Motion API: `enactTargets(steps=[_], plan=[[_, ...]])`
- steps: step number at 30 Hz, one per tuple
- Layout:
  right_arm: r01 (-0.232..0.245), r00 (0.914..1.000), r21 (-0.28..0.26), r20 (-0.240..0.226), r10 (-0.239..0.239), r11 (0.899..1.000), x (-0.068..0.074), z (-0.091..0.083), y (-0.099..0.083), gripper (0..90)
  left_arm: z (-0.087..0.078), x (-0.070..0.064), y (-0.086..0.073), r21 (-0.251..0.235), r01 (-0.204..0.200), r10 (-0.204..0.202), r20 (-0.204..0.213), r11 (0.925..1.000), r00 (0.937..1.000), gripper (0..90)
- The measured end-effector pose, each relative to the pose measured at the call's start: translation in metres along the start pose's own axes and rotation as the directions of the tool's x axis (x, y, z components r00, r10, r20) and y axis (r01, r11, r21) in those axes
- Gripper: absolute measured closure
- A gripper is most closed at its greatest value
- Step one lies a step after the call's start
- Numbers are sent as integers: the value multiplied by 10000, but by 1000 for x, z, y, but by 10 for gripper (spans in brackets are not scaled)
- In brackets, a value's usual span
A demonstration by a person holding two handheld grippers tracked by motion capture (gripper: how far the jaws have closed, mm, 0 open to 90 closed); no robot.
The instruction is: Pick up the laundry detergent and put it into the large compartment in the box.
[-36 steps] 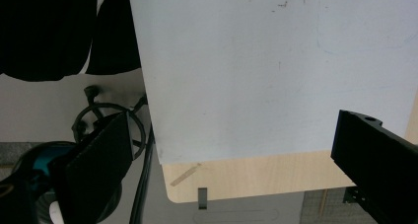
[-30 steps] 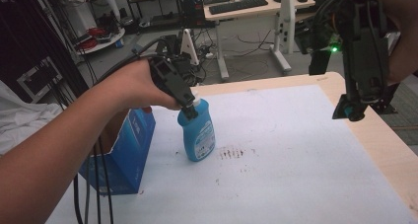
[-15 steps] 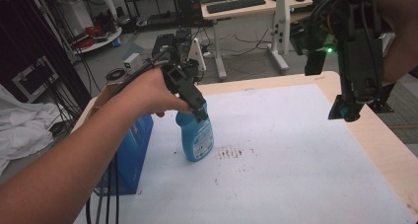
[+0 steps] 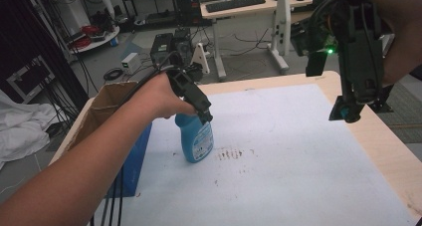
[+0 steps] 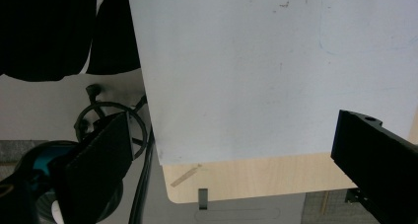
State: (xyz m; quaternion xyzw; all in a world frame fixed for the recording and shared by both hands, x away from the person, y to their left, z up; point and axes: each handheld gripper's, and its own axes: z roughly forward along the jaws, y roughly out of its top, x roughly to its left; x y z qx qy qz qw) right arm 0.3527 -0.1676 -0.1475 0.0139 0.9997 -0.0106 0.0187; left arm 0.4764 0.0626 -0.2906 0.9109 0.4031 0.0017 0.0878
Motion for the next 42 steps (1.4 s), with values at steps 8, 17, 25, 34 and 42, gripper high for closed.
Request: enactTargets(steps=[8,17,25,34,42], plan=[[3,10000,3,-47,-3,10000,-2,2,0,15,10,2,4,322,-85,91,-180,9994,9998,17],[-131,9999,45,-15,131,9999,-4,2,-3,15,12,2,5,208,22,-19,-177,9998,9998,24],[-92,9999,5,-42,92,10000,-5,4,-2,15,12,1,6,260,-55,58,-136,9996,9999,85],[-182,9998,36,-76,182,9998,-6,7,-1,15,12,0,6,397,-94,106,-297,9992,9995,142],[-166,9998,19,-72,166,9999,-8,9,-2,15,13,-2,7,477,-158,173,-324,9987,9993,211]])
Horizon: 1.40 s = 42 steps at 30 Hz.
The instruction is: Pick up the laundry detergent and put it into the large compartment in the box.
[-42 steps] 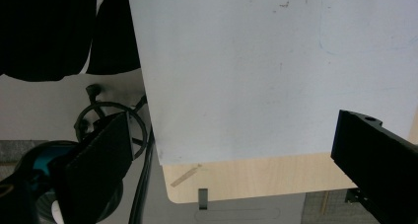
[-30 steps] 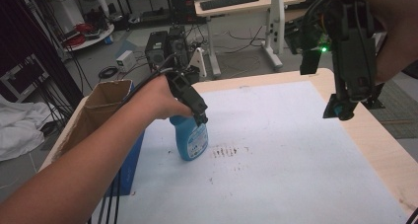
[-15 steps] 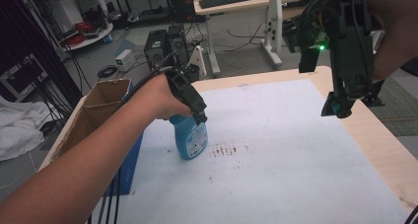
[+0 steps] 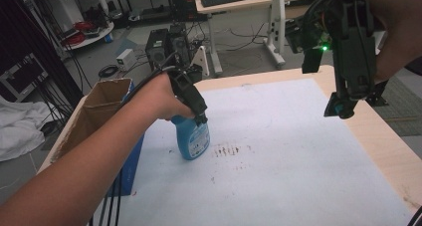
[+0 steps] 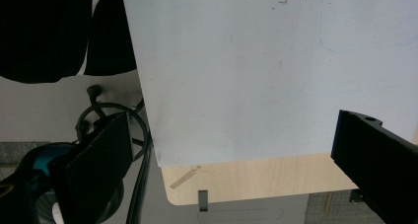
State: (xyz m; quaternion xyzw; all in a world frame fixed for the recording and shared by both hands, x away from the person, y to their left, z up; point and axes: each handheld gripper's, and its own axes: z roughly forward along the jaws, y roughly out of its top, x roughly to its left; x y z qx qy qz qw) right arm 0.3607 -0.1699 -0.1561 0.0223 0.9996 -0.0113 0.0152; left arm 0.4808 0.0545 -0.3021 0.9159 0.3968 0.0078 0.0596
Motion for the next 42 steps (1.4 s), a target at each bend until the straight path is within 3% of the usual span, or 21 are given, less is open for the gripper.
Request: enactTargets(steps=[28,35,42], plan=[[-74,9999,-26,-73,74,10000,-3,4,-3,15,0,-4,3,6,-95,95,-190,10000,9998,360],[-136,9999,-74,-40,136,9999,-3,4,-4,15,0,-6,3,99,-276,280,-472,9996,9985,391],[-233,9997,-82,-32,233,9997,-3,5,-6,16,-1,-4,3,186,-609,615,-300,9980,9977,399]])
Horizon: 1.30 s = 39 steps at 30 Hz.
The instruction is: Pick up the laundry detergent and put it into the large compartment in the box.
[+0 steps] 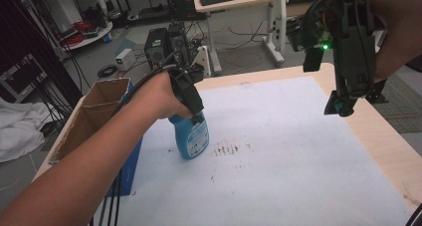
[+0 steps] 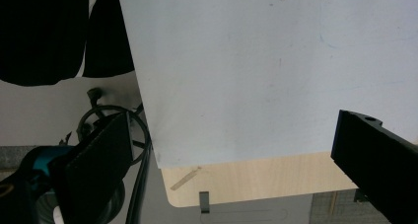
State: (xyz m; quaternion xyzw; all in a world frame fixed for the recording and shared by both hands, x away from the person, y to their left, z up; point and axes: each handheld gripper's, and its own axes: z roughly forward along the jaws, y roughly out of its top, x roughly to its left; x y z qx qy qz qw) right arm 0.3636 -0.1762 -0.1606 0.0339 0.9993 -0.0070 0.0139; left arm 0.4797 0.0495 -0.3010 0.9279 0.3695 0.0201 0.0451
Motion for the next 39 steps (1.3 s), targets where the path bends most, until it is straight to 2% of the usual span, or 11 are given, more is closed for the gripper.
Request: enactTargets(steps=[5,7,14,15,17,23,24,25,30,35,39], plan=[[68,10000,-37,30,-68,10000,2,-1,-1,15,-19,8,-7,-41,5,-3,514,10000,9987,399],[34,10000,-27,33,-34,10000,3,-2,-1,15,-32,10,-11,-37,6,-4,521,10000,9986,399],[131,9999,-64,71,-131,9999,3,-3,3,15,-84,15,-27,286,-501,490,366,9983,9981,399],[131,9999,-64,71,-131,9999,3,-3,3,15,-84,15,-27,286,-501,490,366,9983,9981,399],[186,9998,-15,52,-186,9998,3,-2,6,15,-108,18,-37,247,-636,622,531,9977,9966,399],[333,9994,-24,66,-333,9994,3,-2,13,15,-148,28,-57,171,-513,499,750,9985,9959,398],[333,9994,-24,66,-333,9994,3,-2,13,15,-148,28,-57,171,-513,499,750,9985,9959,399],[370,9993,-12,64,-370,9993,3,-3,16,15,-157,32,-62,130,-436,424,795,9990,9959,398],[419,9991,3,88,-419,9991,3,-4,19,15,-180,42,-78,-22,-66,68,835,10000,9965,398],[551,9984,59,108,-552,9985,4,-6,25,15,-196,55,-96,-165,527,-514,678,9985,9964,398],[532,9985,33,143,-532,9986,4,-6,27,15,-204,68,-111,-225,1058,-1041,685,9941,9922,398]])
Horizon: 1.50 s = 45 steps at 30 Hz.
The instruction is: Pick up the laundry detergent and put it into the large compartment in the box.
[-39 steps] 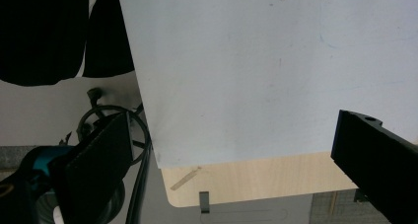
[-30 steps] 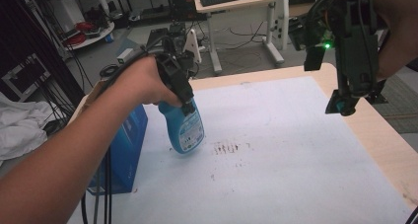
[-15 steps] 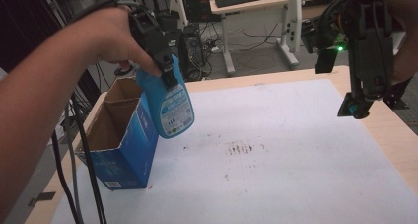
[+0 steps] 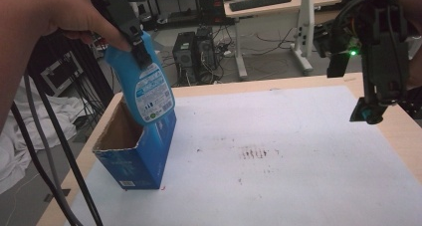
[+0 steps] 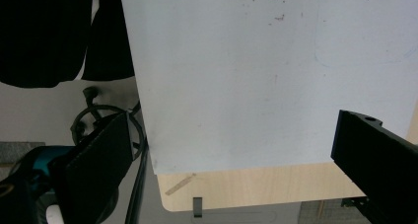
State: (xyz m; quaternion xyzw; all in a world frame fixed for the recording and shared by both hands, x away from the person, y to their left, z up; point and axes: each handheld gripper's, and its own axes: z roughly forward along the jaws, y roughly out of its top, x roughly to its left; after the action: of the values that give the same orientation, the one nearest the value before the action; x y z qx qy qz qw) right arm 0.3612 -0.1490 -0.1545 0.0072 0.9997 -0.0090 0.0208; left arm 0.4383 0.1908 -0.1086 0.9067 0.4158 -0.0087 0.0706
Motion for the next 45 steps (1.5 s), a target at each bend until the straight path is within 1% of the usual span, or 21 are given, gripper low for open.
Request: enactTargets(steps=[3,4,5,6,7,8,10,13,16,19,21,23,28,31,33,35,36,39,42,44,45], plan=[[56,10000,-22,10,-56,10000,0,0,2,15,-3,8,-8,37,342,-342,-69,9994,9994,398],[56,10000,-22,10,-56,10000,0,0,2,15,-3,8,-8,37,342,-342,-69,9994,9994,398],[70,10000,-10,-10,-70,10000,0,1,4,15,-4,17,-16,131,605,-603,-144,9981,9981,398],[111,9999,-2,-30,-111,9999,-1,1,5,15,-4,17,-16,131,605,-603,-144,9981,9981,398],[58,10000,9,-27,-58,10000,0,1,5,15,-5,22,-21,148,817,-815,-164,9965,9965,398],[58,10000,9,-27,-58,10000,0,1,5,15,-5,22,-21,148,817,-815,-164,9965,9965,398],[117,9999,26,-34,-117,9999,-1,1,6,15,-6,28,-26,134,1035,-1031,-250,9945,9944,398],[97,9999,36,-40,-97,9999,-1,1,7,15,-5,34,-31,230,1190,-1179,-423,9926,9921,398],[105,9999,40,-18,-105,9999,-1,2,8,15,1,41,-34,234,1363,-1350,-518,9904,9895,397],[52,10000,72,-6,-52,10000,-1,2,9,15,9,48,-37,313,1476,-1462,-432,9886,9883,398],[34,10000,68,1,-34,10000,-1,3,10,16,16,52,-38,370,1459,-1446,-365,9886,9888,397],[2,10000,94,-11,-2,10000,-1,3,10,15,25,57,-40,356,1556,-1546,-295,9872,9875,397],[-58,10000,150,-44,59,9999,-2,3,10,15,46,61,-41,521,1162,-1148,-298,9919,9929,397],[-48,10000,157,-61,49,9999,-2,3,10,15,59,61,-41,712,981,-967,-226,9926,9951,397],[-87,10000,160,-42,88,9998,-1,4,11,15,68,62,-41,831,934,-923,-167,9922,9956,397],[-14,10000,159,-43,15,9999,-2,4,12,15,76,62,-41,982,625,-611,-172,9932,9980,397],[-30,10000,153,-47,31,9999,-2,4,12,16,80,62,-41,987,547,-532,-178,9936,9984,397],[-45,10000,151,-68,46,9999,-2,6,12,15,90,64,-43,852,541,-529,-166,9949,9985,397],[-31,10000,180,-78,32,9998,-3,7,12,15,102,64,-45,780,347,-338,-123,9964,9994,396],[-63,10000,170,-53,64,9998,-3,6,12,16,109,64,-46,922,168,-159,-100,9956,9998,396],[-66,10000,172,-49,67,9998,-3,6,12,15,113,64,-46,933,200,-194,-71,9954,9998,396]])
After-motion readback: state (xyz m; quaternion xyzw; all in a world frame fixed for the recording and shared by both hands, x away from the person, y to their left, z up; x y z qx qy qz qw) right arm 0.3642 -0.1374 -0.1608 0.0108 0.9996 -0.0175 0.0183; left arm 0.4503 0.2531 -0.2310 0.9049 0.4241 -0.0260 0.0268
